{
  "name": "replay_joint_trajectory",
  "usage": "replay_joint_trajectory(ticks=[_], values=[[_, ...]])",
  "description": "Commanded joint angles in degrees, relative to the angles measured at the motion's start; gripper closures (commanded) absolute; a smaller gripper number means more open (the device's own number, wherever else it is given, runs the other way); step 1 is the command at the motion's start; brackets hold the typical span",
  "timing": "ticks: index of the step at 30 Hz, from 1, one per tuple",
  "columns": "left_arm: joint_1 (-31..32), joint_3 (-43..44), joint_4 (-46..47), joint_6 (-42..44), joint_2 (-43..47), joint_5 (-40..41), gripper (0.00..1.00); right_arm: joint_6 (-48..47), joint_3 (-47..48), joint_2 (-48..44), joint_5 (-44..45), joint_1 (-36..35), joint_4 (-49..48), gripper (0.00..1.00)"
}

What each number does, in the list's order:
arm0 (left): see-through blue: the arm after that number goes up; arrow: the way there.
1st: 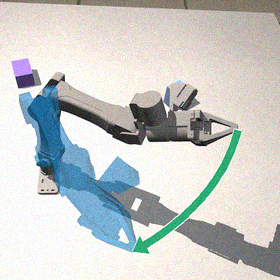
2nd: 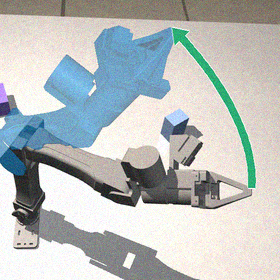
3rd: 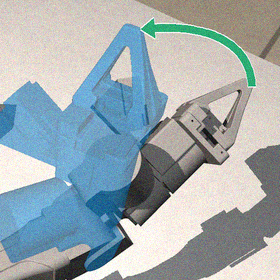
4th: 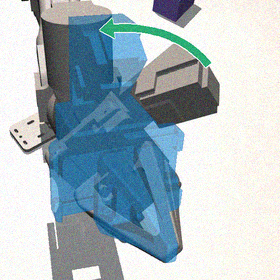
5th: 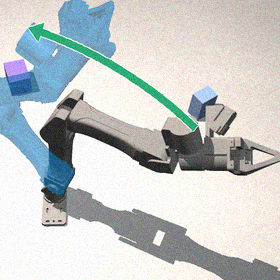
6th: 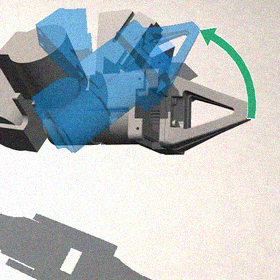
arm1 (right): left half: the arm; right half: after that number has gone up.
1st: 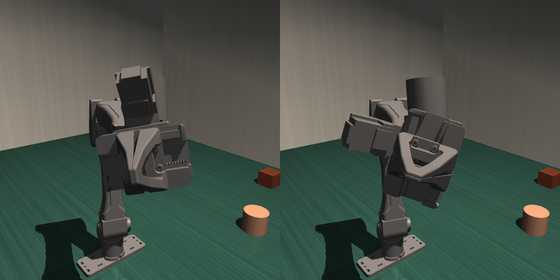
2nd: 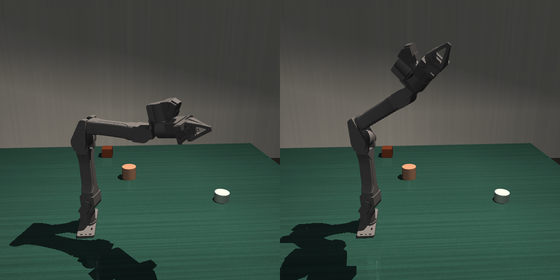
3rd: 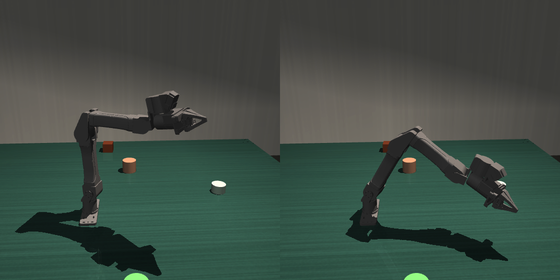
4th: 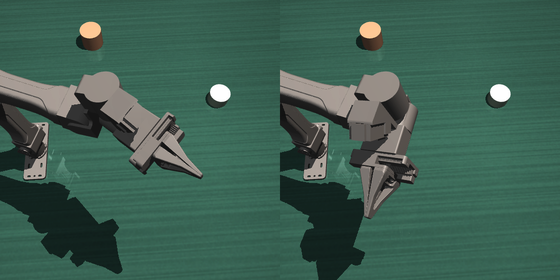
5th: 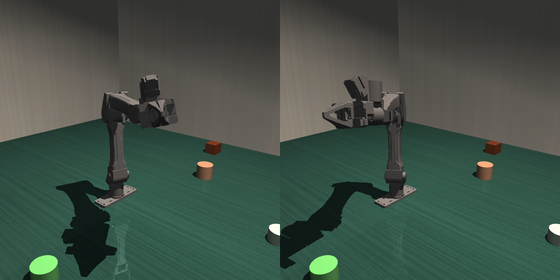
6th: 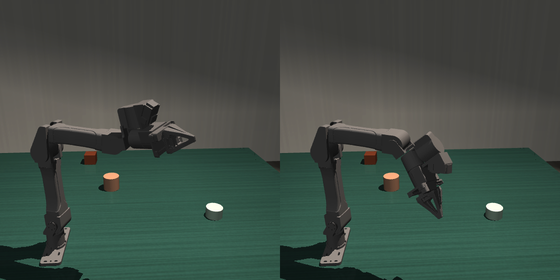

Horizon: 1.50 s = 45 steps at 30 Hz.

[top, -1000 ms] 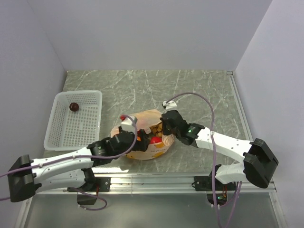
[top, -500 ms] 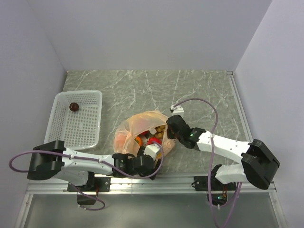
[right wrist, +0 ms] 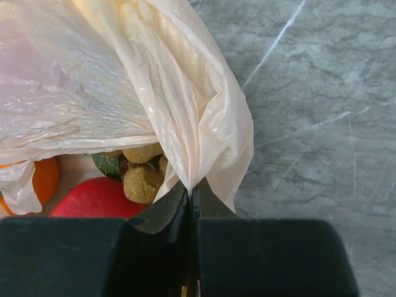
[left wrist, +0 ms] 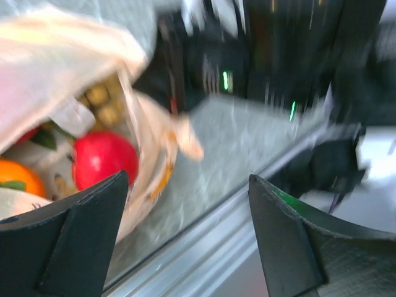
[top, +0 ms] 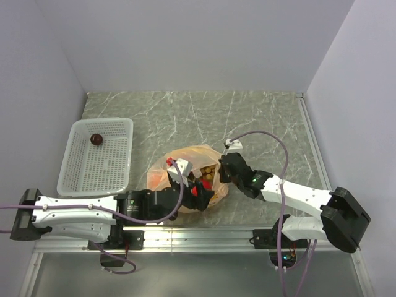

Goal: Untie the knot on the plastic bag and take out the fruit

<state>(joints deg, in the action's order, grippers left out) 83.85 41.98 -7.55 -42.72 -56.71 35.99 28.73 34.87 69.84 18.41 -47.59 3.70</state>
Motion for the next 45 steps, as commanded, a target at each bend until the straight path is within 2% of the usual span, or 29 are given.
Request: replay_joint_trajectory(ticks=[1,3,4,8,13,15,18,22,28,30,32,33,35,36,40,45], values=[[-1.05,5.30,-6.05,-6.40,-1.64,10.91,0.17,0.89,-1.29,-2.43,0.66,0.31,-2.65,0.94],[-3.25,8.36,-11.41,-10.44,-5.07,11.65,0.18,1.15,-1.30,-2.52,0.83,0.31,-2.65,0.94],[-6.30,9.08,-12.04,-11.24,-6.38,8.60,0.19,1.24,-1.21,-2.43,0.75,0.31,-2.56,0.94],[-11.16,9.53,-9.42,-10.55,-14.02,2.27,0.20,1.50,-1.47,-2.34,0.48,0.22,-2.74,0.94],[-13.97,11.46,-10.64,-13.87,-25.26,0.66,0.19,2.47,-3.14,-3.48,0.22,0.22,-3.18,0.94],[-14.33,11.02,-9.25,-14.32,-27.39,0.40,0.18,2.65,-3.84,-4.10,0.13,0.22,-3.44,0.94],[-15.03,12.07,-7.92,-14.06,-30.56,-2.84,0.14,2.91,-4.81,-5.15,0.31,0.22,-3.09,0.94],[-15.04,12.08,-7.75,-14.67,-35.30,-2.94,0.07,3.17,-6.83,-6.91,0.57,0.22,-3.26,0.94],[-15.12,13.30,-5.89,-14.23,-41.19,-5.92,0.09,3.44,-7.63,-7.27,-0.13,0.22,-3.53,0.93],[-15.04,13.92,-6.95,-14.58,-41.82,-6.54,0.13,3.44,-7.80,-7.79,0.04,0.22,-3.44,0.93],[-15.04,13.66,-7.56,-15.11,-40.77,-6.81,0.24,3.44,-7.89,-8.58,0.65,0.22,-3.27,0.93],[-15.04,13.40,-7.65,-15.37,-39.98,-6.72,0.37,3.26,-7.98,-8.85,0.92,0.22,-3.09,0.93],[-15.04,12.69,-8.18,-15.46,-36.82,-6.63,0.49,3.26,-8.15,-9.29,1.36,0.22,-2.91,0.93],[-14.95,12.60,-8.62,-15.38,-34.20,-6.54,0.59,3.17,-8.15,-9.55,1.53,0.31,-2.74,0.93],[-14.95,12.16,-10.02,-14.59,-26.38,-6.28,0.76,3.26,-8.24,-9.64,2.41,0.22,-2.47,0.93],[-15.82,12.86,-11.17,-11.61,-17.84,-4.96,0.82,3.52,-8.24,-9.20,3.03,0.22,-2.47,0.93]])
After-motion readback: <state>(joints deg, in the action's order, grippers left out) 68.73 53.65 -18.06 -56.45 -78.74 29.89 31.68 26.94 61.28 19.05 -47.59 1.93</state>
